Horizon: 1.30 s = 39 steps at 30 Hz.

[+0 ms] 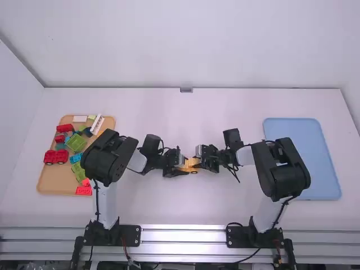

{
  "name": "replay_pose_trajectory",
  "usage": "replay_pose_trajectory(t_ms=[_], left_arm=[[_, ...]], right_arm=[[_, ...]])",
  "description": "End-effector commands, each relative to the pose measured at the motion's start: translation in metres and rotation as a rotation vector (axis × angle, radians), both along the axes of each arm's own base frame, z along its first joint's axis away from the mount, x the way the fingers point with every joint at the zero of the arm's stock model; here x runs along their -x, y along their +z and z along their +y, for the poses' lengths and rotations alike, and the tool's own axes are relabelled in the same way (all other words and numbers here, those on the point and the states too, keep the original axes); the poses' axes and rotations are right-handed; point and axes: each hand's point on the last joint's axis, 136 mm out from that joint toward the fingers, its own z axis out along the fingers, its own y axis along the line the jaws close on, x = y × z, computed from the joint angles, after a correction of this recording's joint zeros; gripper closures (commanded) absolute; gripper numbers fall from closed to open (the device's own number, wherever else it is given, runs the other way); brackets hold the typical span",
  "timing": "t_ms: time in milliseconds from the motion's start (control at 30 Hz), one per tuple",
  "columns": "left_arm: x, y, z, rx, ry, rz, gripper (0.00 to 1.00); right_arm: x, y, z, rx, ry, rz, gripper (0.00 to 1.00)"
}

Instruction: Assemble lego blocks to make yellow taxi

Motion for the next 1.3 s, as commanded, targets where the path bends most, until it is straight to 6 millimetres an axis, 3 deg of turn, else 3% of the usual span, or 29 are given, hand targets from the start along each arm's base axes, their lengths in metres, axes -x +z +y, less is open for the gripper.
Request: replay_pose_trajectory(t_ms=[0,233,833,900,1067,1200,1267], left_arm=[[0.008,-0.02,0.008,-0.071,0.017,0.008,0.7],[0.006,-0.018,0.005,-0.069,0.02,0.018,0.69],[0.005,-0.018,0.006,-0.069,0.019,0.014,0.67],[0.006,-0.018,0.006,-0.069,0.02,0.015,0.65],[0.006,-0.018,0.006,-0.069,0.019,0.014,0.64],[0.006,-0.018,0.006,-0.07,0.019,0.015,0.64],[0.005,-0.018,0.006,-0.069,0.02,0.014,0.64]], right_arm=[[0.003,-0.002,0.001,0.012,-0.007,0.022,0.91],[0.006,-0.011,0.0,0.068,-0.014,0.029,0.89],[0.009,-0.008,-0.001,0.085,-0.007,0.085,0.87],[0.008,-0.01,-0.002,0.097,-0.012,0.082,0.79],[0.007,-0.008,-0.001,0.088,-0.009,0.077,0.45],[-0.002,0.011,0.004,0.004,0.0,0.08,0.29],[-0.005,0.021,0.004,-0.034,0.001,0.079,0.27]])
